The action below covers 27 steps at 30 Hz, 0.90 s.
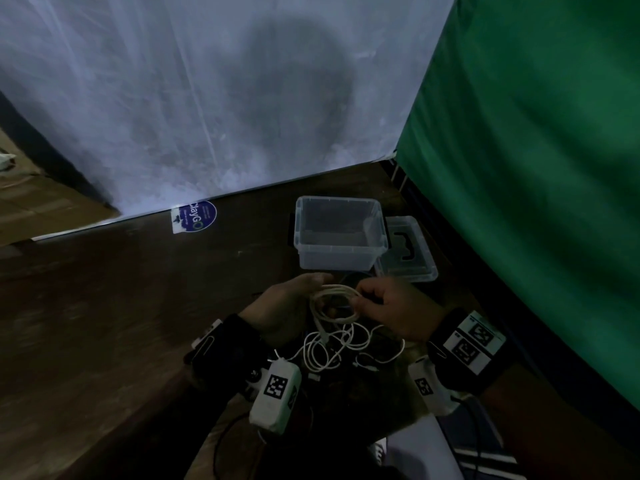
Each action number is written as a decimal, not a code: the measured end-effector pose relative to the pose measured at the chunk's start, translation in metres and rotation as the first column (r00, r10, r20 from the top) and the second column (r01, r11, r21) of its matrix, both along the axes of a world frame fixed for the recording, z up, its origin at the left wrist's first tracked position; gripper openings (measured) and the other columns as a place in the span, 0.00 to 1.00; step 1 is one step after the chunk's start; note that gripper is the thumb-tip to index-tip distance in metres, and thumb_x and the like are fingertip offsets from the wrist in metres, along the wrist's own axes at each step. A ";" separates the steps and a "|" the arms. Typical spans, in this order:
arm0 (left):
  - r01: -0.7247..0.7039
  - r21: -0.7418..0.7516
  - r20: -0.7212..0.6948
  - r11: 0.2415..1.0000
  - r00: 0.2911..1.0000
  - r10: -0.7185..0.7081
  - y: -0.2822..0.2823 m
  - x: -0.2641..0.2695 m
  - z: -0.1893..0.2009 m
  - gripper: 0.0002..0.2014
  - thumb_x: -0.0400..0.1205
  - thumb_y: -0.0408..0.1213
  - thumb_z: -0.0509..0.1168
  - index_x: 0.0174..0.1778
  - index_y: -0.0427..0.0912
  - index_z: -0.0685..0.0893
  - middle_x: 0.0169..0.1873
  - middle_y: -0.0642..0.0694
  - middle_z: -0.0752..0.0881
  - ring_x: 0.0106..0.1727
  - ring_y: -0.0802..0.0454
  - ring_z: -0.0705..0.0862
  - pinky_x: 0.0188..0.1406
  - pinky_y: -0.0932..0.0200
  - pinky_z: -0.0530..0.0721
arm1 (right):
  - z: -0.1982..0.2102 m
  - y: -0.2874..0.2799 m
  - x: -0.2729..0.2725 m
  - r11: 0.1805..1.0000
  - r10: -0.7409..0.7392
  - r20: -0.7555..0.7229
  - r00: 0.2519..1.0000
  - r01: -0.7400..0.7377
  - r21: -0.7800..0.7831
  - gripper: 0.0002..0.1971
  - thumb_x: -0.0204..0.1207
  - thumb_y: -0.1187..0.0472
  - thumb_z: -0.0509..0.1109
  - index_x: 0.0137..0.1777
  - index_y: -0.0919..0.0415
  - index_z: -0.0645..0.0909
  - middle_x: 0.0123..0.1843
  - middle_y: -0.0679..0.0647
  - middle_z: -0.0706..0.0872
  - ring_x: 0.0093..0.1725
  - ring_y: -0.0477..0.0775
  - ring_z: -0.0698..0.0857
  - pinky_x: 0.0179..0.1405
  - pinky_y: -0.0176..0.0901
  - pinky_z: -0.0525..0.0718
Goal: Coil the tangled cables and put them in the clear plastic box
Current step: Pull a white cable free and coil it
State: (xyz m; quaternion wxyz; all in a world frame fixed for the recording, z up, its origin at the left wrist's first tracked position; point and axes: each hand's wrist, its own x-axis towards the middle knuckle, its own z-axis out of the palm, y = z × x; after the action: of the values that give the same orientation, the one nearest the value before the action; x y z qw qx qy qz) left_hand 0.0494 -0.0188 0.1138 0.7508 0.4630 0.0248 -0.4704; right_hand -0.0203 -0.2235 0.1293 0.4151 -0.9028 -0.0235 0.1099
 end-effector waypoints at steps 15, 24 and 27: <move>-0.158 0.130 0.329 0.979 0.938 0.108 -0.015 0.003 0.003 0.08 0.86 0.29 0.58 0.49 0.36 0.82 0.40 0.40 0.87 0.39 0.48 0.85 0.41 0.55 0.85 | 0.001 -0.009 0.003 0.984 -0.103 -0.040 0.994 0.107 0.142 0.09 0.84 0.59 0.64 0.53 0.52 0.86 0.50 0.48 0.90 0.50 0.46 0.88 0.53 0.46 0.86; -0.226 0.057 0.228 0.972 0.951 0.208 -0.015 0.003 0.004 0.06 0.86 0.29 0.58 0.49 0.35 0.80 0.39 0.38 0.83 0.36 0.48 0.82 0.37 0.56 0.84 | -0.001 -0.010 0.001 0.939 -0.304 -0.008 0.953 0.301 0.169 0.06 0.79 0.60 0.73 0.51 0.49 0.89 0.43 0.37 0.89 0.43 0.31 0.87 0.43 0.26 0.82; -0.224 0.021 0.143 0.974 0.965 0.219 -0.017 -0.001 0.004 0.06 0.86 0.30 0.57 0.49 0.34 0.79 0.36 0.38 0.79 0.31 0.51 0.77 0.30 0.60 0.79 | 0.000 -0.005 0.005 0.809 -0.438 -0.147 0.887 0.460 0.365 0.05 0.78 0.62 0.74 0.50 0.55 0.90 0.38 0.48 0.91 0.31 0.43 0.86 0.32 0.33 0.84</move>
State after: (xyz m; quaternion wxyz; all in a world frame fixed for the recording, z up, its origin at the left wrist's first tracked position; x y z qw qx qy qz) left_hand 0.0485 -0.0359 0.1179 0.7899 0.5030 0.0324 -0.3493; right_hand -0.0153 -0.2288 0.1291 0.6011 -0.7780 0.1807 0.0271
